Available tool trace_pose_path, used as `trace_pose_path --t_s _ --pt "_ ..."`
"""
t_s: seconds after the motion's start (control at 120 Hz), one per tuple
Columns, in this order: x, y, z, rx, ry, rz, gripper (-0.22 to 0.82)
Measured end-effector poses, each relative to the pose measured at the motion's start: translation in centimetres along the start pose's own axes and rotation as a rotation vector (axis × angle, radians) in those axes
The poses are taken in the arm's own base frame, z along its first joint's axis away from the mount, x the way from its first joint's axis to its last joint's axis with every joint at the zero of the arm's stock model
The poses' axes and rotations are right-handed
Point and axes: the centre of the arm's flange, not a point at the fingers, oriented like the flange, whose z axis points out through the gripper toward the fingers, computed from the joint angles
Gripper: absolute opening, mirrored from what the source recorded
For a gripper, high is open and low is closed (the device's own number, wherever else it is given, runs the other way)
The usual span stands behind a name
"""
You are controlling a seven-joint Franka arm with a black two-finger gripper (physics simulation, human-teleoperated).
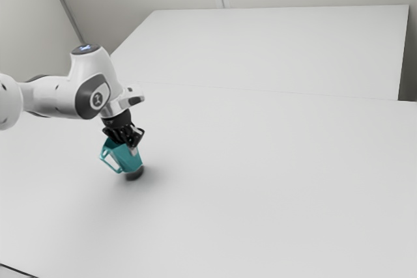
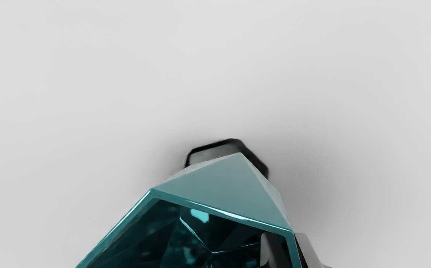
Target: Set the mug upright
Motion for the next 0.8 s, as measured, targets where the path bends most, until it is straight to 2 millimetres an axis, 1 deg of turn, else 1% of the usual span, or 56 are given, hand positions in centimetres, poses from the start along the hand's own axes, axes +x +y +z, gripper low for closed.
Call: trace_pose_path --t_s 0.175,0.275,0.308,0.392,0.458,0.533,0.608,0.667,0.8 --pt "0.6 2.5 2.0 -0.002 -0.021 0.007 -0.18" --pt "0.8 4.2 2.4 -0.002 -0.019 0.019 -0.17" --pt "0.9 4.6 2.4 -0.003 -0.018 0.022 -0.13" --pt "0.9 5.2 2.4 -0.007 -0.013 0.022 0.06" --pt "1.0 5.2 2.3 -0.009 -0.009 0.013 0.21" --pt "1.0 4.7 2.1 -0.010 -0.004 -0.002 0.32" --pt "1.0 4.2 1.5 -0.011 0.006 -0.018 0.41" --pt "0.9 3.8 0.5 -0.010 0.023 -0.029 0.45" --pt "0.3 3.1 -3.5 -0.005 0.063 -0.048 0.52"
